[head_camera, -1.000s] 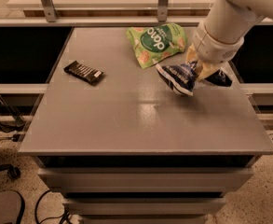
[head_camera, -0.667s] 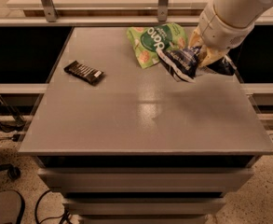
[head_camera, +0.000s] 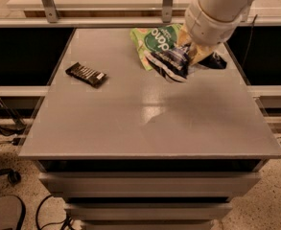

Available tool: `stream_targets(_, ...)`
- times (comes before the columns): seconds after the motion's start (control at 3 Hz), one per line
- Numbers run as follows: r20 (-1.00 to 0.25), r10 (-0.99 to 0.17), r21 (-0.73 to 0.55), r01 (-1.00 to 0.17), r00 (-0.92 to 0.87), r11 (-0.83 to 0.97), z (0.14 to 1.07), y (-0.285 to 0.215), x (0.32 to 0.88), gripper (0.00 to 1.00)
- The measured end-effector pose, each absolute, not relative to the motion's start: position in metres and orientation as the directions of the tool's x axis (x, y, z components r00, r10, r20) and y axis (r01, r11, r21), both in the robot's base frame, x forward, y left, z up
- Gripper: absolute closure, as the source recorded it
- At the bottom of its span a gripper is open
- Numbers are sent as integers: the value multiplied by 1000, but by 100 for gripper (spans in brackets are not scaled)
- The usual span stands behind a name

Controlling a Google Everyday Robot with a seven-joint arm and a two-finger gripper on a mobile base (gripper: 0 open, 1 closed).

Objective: Move blue chip bag near rxbar chocolate

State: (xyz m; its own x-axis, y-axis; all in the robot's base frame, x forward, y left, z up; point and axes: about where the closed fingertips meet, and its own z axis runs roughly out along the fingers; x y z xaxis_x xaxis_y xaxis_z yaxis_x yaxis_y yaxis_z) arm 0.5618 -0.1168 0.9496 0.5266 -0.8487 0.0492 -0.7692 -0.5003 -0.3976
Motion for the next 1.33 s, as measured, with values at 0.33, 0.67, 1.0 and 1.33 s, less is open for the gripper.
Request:
stream_targets(0.33, 85, -761, -372, -688, 643, -623, 954, -70, 566, 100)
stream_targets(0.67, 101, -652, -334, -592, 752, -734, 948, -17, 573, 100)
stream_targets(1.0, 98, -541, -304, -493, 835, -815, 939, 31, 583, 100)
stream_targets(1.33, 86, -461, -291, -420, 883, -860, 933, 63, 598, 100)
